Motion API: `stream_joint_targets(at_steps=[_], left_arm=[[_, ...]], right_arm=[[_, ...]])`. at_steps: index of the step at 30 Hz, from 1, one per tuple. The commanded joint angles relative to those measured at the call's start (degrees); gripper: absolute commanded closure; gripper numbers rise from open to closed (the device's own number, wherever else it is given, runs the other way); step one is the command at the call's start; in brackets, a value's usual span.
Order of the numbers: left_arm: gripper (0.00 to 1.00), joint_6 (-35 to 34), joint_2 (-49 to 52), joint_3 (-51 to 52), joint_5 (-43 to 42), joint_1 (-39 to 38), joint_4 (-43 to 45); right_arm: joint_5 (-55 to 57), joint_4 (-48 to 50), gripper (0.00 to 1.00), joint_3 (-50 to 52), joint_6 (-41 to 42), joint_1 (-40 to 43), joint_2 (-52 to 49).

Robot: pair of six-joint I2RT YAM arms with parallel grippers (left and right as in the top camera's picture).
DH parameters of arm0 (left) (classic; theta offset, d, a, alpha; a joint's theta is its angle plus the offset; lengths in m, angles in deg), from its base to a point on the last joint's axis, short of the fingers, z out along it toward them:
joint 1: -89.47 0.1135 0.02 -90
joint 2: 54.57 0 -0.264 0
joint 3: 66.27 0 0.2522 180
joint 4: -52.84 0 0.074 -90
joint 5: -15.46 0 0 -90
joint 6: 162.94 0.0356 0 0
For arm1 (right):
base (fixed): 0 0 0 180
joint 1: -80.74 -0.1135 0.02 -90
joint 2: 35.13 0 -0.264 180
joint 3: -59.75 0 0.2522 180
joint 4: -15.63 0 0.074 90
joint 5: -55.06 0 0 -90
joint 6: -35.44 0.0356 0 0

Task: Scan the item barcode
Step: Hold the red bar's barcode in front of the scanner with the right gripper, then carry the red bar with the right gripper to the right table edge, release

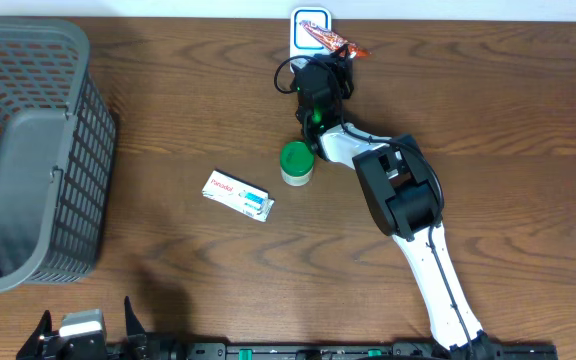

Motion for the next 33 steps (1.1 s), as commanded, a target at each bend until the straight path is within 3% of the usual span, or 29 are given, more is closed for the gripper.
stream_joint_targets(at_steps=[1,3,11,18,24,33], left_arm=[[0.01,0.76,-0.44,0.13,-0.07,0.17,0.0],[0.01,0.76,-0.44,0.13,-0.07,0.17,0.02],[0.01,0.76,-0.44,0.13,-0.07,0.17,0.02],[0.01,0.76,-0.44,0.13,-0.07,0.17,0.02],[0.01,0.76,-0.44,0.13,-0.07,0.17,0.02],[0.01,0.76,-0.44,0.13,-0.07,0.17,0.02]], right_arm=[[-0.68,-0.28,0.99,-0.35,-1.27,-0.94,-0.7],[-0.66,-0.13,0.99,-0.35,-1.29,-0.94,-0.7],[-0.68,15.78,0.99,-0.35,2.14,-0.07,-0.7],[-1.27,9.38,0.99,-0.35,2.21,0.87,-0.7],[-1.27,-8.33,0.99,-0.35,4.79,0.74,-0.7],[-1.97,-9.49,0.99,-0.35,6.47,0.31,-0.7]])
